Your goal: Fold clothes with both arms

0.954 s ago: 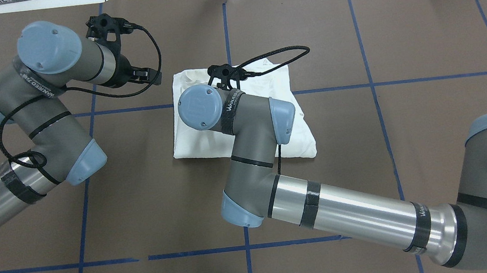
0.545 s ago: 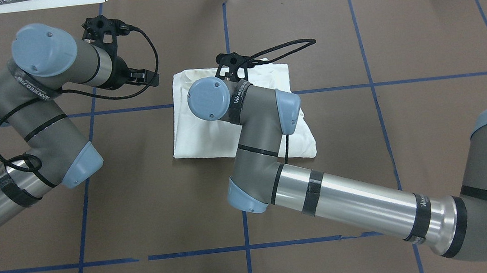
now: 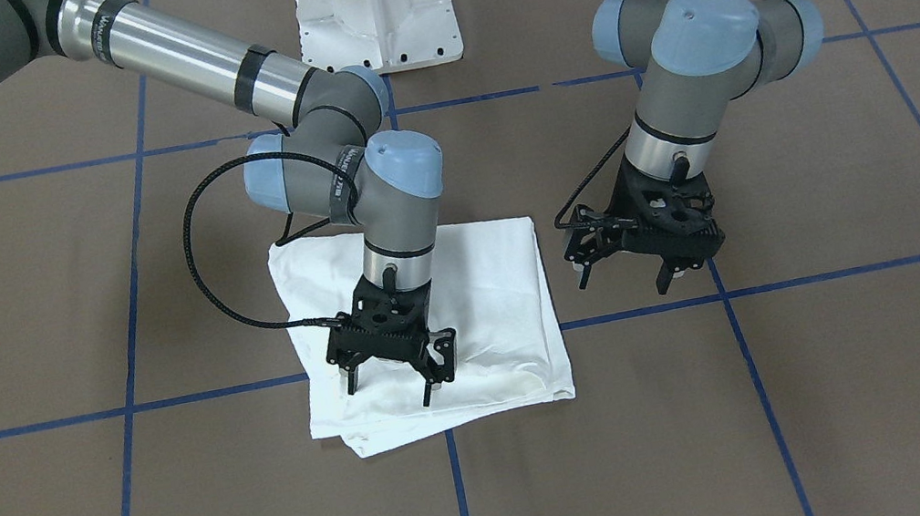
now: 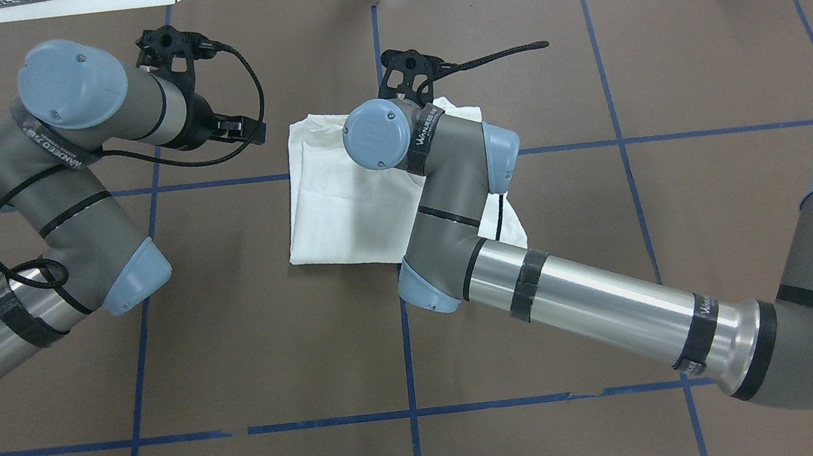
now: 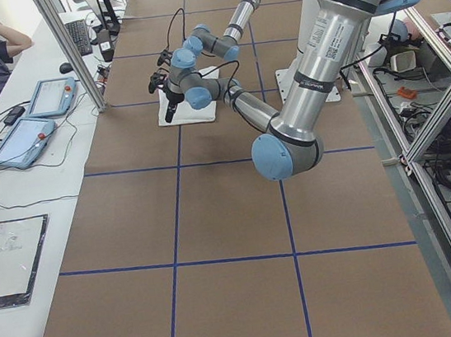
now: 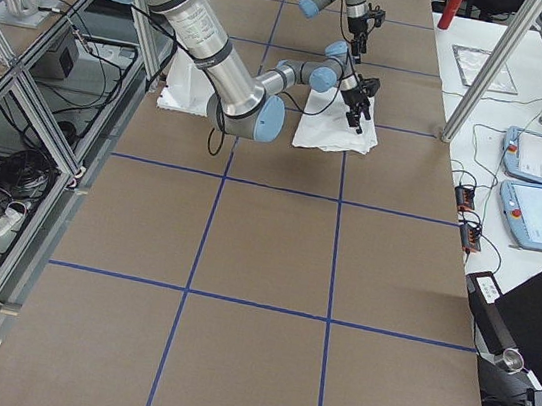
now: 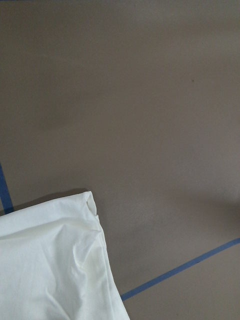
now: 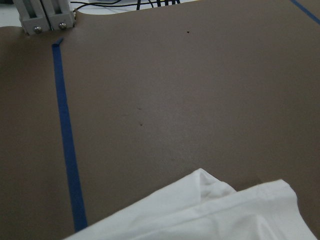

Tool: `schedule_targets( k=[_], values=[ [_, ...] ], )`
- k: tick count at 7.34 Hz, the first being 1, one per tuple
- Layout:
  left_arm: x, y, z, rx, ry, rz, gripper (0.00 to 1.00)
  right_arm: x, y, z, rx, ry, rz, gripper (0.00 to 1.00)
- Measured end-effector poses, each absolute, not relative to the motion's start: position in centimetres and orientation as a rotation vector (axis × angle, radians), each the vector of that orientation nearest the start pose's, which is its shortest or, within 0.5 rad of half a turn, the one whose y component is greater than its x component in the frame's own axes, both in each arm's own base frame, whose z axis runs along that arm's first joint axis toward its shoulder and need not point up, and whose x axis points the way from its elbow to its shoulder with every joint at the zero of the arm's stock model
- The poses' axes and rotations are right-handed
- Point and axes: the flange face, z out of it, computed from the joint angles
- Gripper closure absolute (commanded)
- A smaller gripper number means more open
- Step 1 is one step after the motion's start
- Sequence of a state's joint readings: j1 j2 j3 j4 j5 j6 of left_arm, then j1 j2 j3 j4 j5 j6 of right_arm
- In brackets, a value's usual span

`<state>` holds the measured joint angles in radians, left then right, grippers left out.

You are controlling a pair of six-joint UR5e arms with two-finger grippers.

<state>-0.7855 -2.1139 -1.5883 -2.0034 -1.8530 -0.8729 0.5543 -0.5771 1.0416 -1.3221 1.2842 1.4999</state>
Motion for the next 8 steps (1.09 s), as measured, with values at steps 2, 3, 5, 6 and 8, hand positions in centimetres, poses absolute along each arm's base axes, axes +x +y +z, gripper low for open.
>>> schedule_targets(
  k=[2, 3, 5, 6, 8],
  values=[
    [40.8, -55.8, 28.1, 0.482, 0.909, 0.061, 0.00, -61.1, -60.7, 20.3, 0.452, -0.642, 0.513, 0.00],
    [40.4, -55.3, 27.7, 0.486, 0.915, 0.063, 0.00, -58.8, -62.0, 19.7, 0.394, -0.659, 0.445, 0.00],
    [38.8, -53.6, 28.5, 0.484, 0.917, 0.073, 0.00, -52.2, -63.5, 19.0, 0.291, -0.649, 0.303, 0.00],
    [37.6, -52.4, 29.3, 0.474, 0.917, 0.089, 0.00, -47.5, -63.5, 20.1, 0.259, -0.645, 0.232, 0.00],
    [33.2, -50.4, 32.3, 0.495, 0.872, 0.178, 0.00, -35.2, -62.3, 25.9, 0.244, -0.618, 0.054, 0.00]
  ],
)
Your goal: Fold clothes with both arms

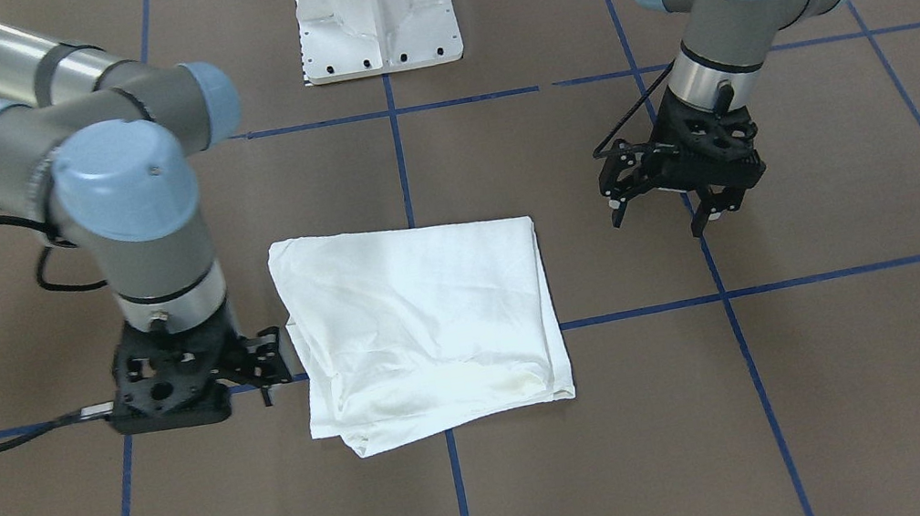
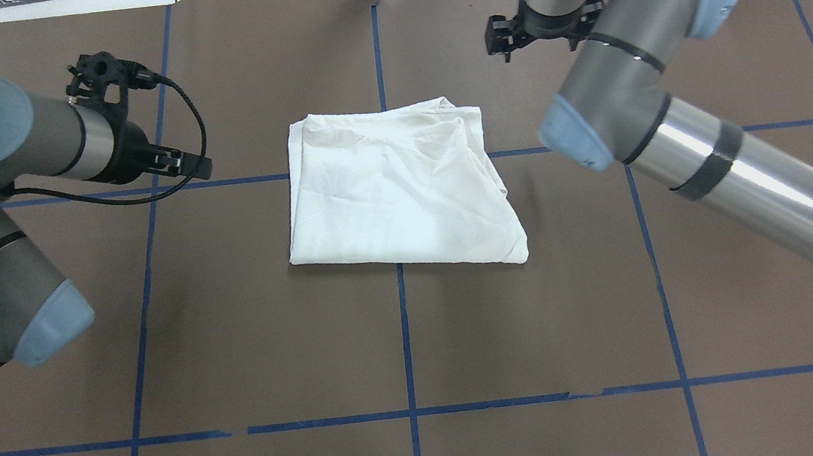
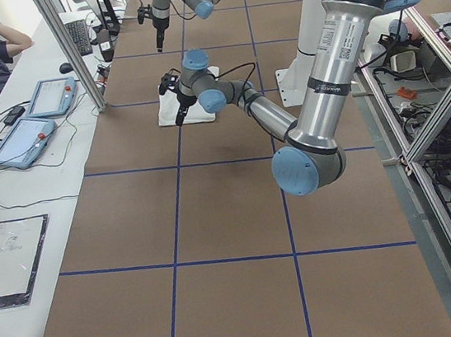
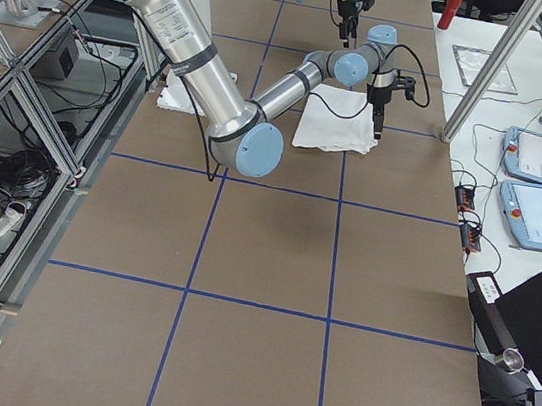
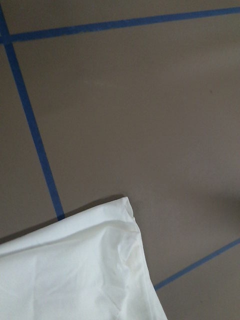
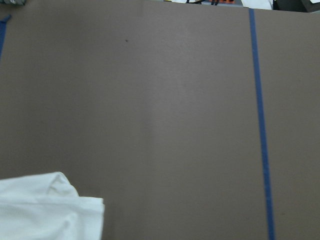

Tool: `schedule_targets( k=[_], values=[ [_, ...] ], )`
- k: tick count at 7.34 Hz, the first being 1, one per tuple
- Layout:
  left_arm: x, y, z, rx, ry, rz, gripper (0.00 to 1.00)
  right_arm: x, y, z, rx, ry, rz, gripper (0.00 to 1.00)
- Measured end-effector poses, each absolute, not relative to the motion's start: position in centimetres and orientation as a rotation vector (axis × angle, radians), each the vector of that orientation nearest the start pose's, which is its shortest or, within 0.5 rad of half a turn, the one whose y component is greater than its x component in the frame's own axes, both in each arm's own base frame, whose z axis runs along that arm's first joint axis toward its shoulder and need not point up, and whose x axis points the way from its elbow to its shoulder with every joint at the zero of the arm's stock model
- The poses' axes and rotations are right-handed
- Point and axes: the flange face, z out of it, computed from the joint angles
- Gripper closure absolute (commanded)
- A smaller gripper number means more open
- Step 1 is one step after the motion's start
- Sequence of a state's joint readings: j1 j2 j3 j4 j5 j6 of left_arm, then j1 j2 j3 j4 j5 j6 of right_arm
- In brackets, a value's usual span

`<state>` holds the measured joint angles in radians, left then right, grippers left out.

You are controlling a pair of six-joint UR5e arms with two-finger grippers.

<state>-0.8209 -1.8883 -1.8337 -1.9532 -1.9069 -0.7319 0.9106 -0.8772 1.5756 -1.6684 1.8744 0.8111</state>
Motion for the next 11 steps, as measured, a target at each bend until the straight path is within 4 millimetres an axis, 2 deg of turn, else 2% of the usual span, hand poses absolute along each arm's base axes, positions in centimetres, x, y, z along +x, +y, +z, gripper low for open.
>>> schedule_targets(
  k=[1, 2, 4, 5, 6, 7, 9, 11],
  values=[
    [29.2, -49.6, 35.0, 0.505, 0.835, 0.236, 0.00, -28.9, -61.4, 29.6, 0.236, -0.599, -0.037, 0.00],
    [24.3, -49.0, 38.3, 0.503, 0.803, 0.289, 0.00, -23.5, -60.1, 33.8, 0.213, -0.591, -0.109, 0.00],
    [13.2, -47.4, 45.1, 0.481, 0.761, 0.352, 0.00, -14.3, -56.6, 42.8, 0.141, -0.602, -0.182, 0.00],
    [9.3, -46.0, 48.2, 0.448, 0.753, 0.330, 0.00, -10.3, -53.9, 46.7, 0.101, -0.608, -0.169, 0.00],
    [7.4, -44.9, 50.9, 0.406, 0.744, 0.303, 0.00, -7.0, -50.9, 50.2, 0.059, -0.606, -0.133, 0.00],
    [6.2, -44.4, 53.1, 0.370, 0.736, 0.278, 0.00, -4.5, -48.4, 53.0, 0.025, -0.608, -0.104, 0.00],
    [4.3, -43.8, 55.2, 0.342, 0.726, 0.243, 0.00, -0.9, -45.0, 56.5, 0.004, -0.658, -0.125, 0.00],
    [1.8, -42.2, 57.8, 0.329, 0.749, 0.274, 0.00, 1.9, -41.9, 59.1, -0.007, -0.702, -0.143, 0.00]
  ],
)
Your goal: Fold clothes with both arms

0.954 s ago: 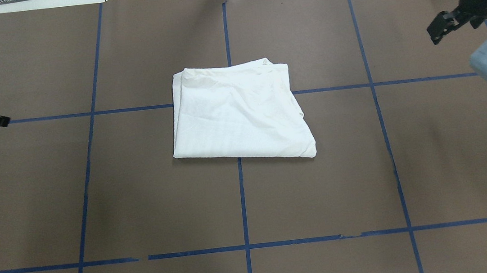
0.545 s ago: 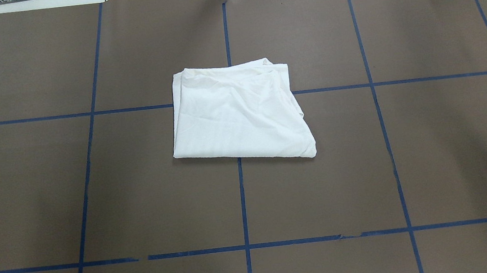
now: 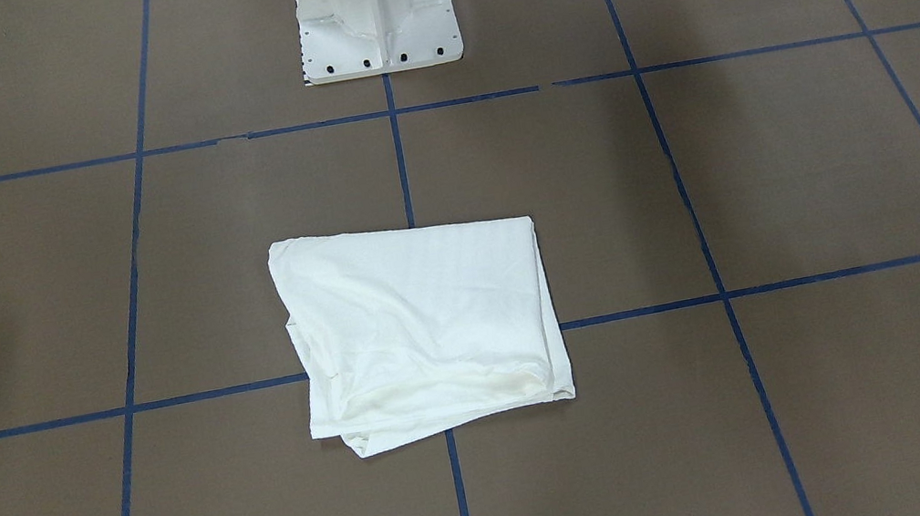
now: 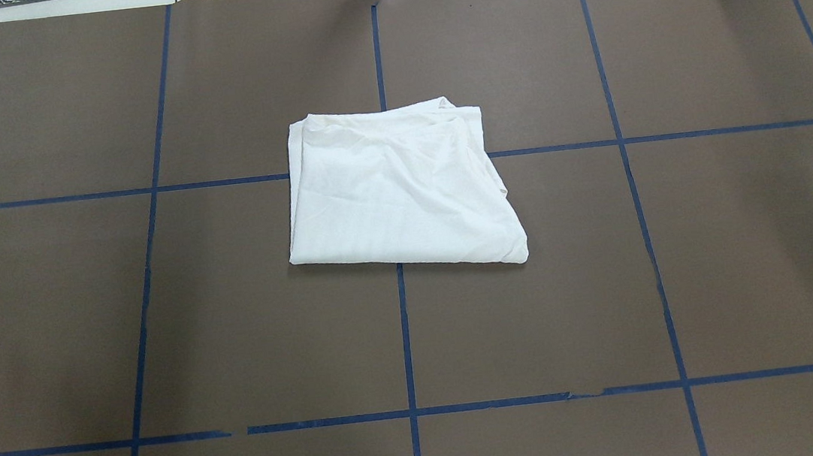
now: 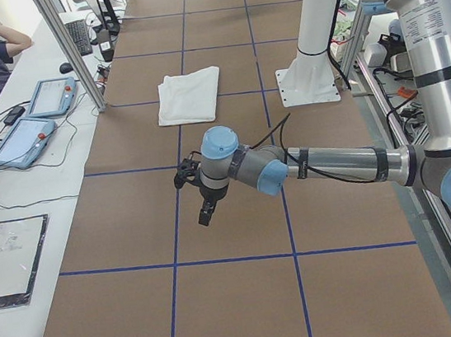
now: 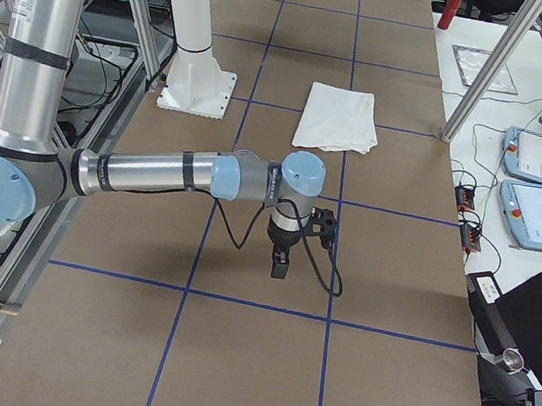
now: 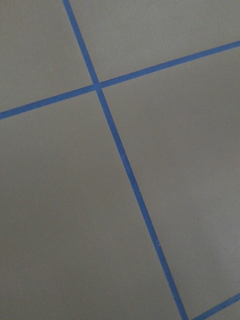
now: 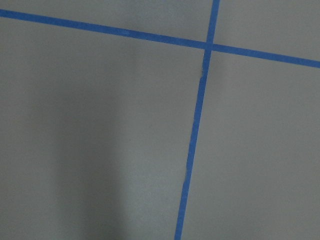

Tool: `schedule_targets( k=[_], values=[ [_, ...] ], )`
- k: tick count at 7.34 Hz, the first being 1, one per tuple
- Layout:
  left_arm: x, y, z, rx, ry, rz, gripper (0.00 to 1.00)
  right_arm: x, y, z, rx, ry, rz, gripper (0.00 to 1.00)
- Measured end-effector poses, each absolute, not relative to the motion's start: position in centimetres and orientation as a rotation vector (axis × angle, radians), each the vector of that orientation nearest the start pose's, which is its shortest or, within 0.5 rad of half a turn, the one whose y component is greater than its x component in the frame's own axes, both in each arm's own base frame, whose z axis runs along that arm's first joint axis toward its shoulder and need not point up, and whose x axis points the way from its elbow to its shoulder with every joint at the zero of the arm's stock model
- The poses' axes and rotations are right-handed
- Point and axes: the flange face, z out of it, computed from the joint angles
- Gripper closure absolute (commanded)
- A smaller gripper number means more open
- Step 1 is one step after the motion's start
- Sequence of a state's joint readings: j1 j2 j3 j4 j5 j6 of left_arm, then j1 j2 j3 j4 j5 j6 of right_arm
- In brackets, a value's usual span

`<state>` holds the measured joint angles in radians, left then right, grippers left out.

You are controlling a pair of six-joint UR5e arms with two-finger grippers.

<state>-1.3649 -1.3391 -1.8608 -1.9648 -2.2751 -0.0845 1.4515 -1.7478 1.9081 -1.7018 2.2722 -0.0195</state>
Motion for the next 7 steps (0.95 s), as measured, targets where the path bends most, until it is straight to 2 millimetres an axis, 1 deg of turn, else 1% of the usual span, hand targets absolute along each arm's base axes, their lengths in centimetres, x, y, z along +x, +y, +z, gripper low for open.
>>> schedule_targets(
  k=[1, 2, 4, 5, 7],
  values=[
    [0.2, -41.2, 59.8, 0.309, 0.785, 0.277, 0.00, 3.1, -40.8, 60.0, -0.013, -0.710, -0.126, 0.00],
    [-0.8, -40.0, 61.2, 0.279, 0.828, 0.265, 0.00, 4.1, -40.0, 60.7, -0.019, -0.713, -0.107, 0.00],
    [-1.6, -38.1, 63.8, 0.223, 0.853, 0.234, 0.00, 5.0, -39.0, 61.8, -0.035, -0.714, -0.082, 0.00],
    [-1.8, -37.7, 65.0, 0.200, 0.850, 0.221, 0.00, 5.2, -38.6, 62.2, -0.041, -0.714, -0.072, 0.00],
    [-2.2, -37.7, 65.7, 0.136, 0.841, 0.189, 0.00, 5.4, -38.3, 62.4, -0.046, -0.714, -0.063, 0.00]
  ],
)
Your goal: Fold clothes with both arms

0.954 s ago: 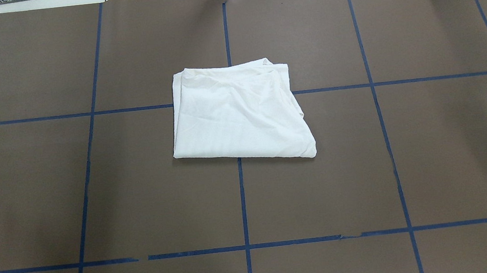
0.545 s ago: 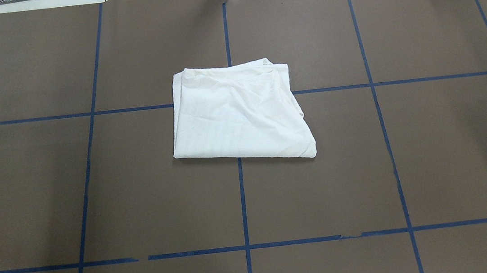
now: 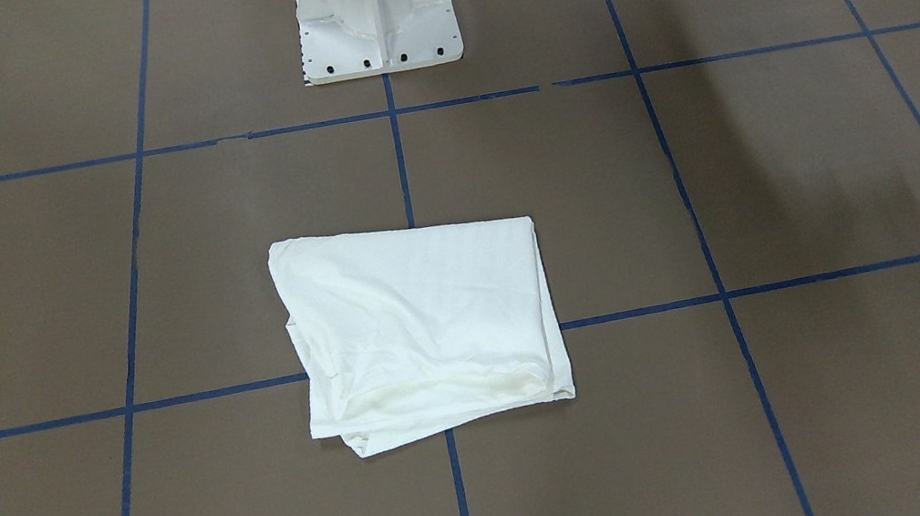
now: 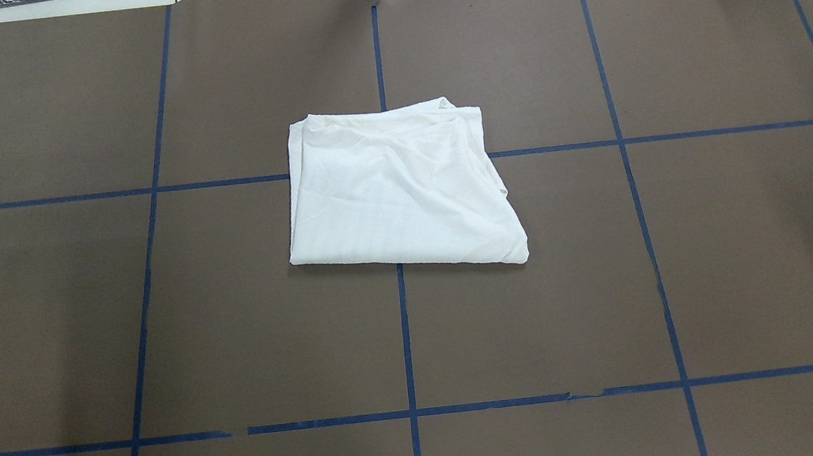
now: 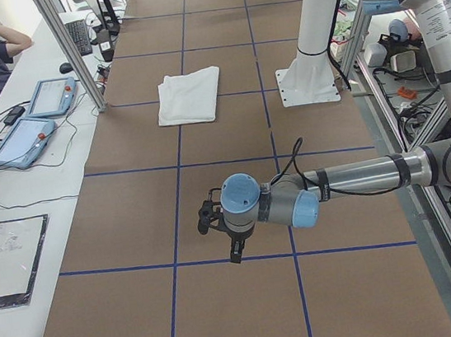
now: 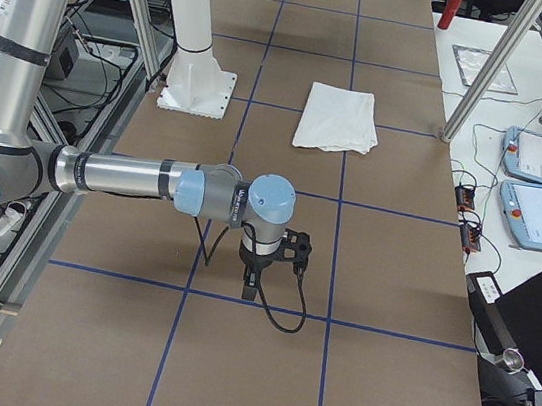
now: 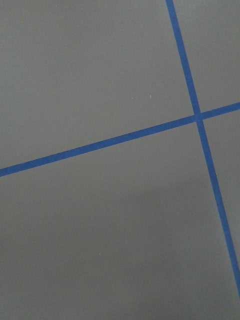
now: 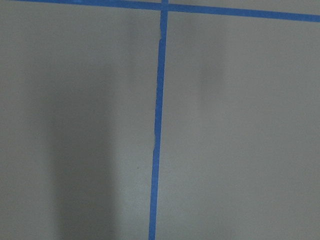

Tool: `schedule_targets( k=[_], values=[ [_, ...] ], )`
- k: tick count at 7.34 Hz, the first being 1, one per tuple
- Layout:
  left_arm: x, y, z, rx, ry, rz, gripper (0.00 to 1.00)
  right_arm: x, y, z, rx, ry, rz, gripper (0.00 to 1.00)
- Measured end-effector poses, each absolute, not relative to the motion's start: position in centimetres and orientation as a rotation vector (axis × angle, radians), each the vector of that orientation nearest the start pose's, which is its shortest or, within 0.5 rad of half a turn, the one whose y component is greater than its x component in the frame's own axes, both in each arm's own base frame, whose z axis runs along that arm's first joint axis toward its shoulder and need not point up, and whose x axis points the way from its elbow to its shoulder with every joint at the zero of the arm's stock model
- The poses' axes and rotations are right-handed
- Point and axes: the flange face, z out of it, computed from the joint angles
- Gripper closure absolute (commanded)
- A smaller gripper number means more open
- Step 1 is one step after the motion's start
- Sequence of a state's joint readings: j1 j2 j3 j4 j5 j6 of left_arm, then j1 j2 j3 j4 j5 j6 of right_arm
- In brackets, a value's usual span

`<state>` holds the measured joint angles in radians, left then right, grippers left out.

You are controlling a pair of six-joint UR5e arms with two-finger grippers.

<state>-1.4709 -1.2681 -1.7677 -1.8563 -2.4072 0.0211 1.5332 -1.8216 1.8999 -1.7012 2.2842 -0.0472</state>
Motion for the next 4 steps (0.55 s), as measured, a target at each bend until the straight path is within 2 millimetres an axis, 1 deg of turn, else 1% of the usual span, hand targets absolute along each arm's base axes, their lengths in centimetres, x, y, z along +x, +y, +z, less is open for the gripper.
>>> schedule_targets(
  k=[3, 4],
  values=[
    [-4.1, -37.8, 65.6, 0.125, 0.818, 0.170, 0.00, 5.4, -38.3, 62.4, -0.048, -0.713, -0.060, 0.00],
    [-4.3, -37.6, 65.6, 0.127, 0.817, 0.165, 0.00, 5.4, -38.4, 62.4, -0.046, -0.711, -0.060, 0.00]
  ],
)
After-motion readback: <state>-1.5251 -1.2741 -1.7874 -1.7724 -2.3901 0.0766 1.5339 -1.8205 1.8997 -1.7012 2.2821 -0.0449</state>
